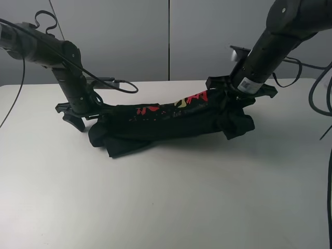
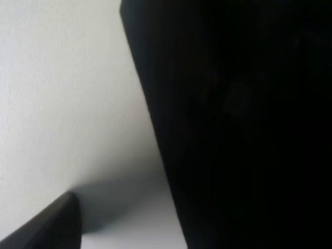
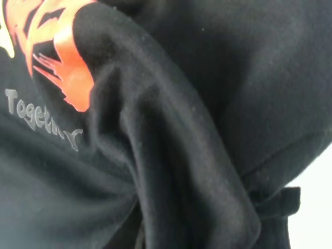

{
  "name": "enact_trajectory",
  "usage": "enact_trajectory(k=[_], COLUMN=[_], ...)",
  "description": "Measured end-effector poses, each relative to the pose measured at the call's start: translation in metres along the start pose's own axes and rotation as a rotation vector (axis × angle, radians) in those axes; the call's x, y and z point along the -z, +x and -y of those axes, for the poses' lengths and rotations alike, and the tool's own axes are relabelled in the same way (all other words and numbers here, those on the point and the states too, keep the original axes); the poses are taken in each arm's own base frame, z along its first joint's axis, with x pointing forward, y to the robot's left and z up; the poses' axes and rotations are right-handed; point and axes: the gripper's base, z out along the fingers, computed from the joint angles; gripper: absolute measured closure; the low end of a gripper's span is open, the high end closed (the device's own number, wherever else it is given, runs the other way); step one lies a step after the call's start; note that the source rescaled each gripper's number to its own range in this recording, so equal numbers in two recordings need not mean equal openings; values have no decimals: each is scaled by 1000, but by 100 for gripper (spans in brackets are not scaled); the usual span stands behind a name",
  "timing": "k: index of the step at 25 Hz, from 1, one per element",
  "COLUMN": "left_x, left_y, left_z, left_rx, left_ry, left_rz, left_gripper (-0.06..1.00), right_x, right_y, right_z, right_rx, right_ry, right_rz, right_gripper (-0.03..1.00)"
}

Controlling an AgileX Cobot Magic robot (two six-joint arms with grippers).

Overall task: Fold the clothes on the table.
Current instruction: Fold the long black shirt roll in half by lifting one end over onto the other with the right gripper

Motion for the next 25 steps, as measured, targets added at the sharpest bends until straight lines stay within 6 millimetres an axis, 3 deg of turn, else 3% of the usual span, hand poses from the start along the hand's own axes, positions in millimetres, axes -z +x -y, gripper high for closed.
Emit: enact_trajectory(k=[10,19,25], left_x=[1,1,1], left_y=[-1,-1,-1], left_z=[0,0,0], left_rx=[-3,-3,-4], left_ry=[-3,-3,-4], left_rz=[-4,-5,-5], left_gripper=[-5,-5,-5], right_x=[19,28,0], right_y=[-6,-14,-22], right_z=[-12,-41,-55], right_rx=[30,27,1], right_ry=[-67,-382,-559], right_rz=[-11,53,39], right_gripper=[78,78,78])
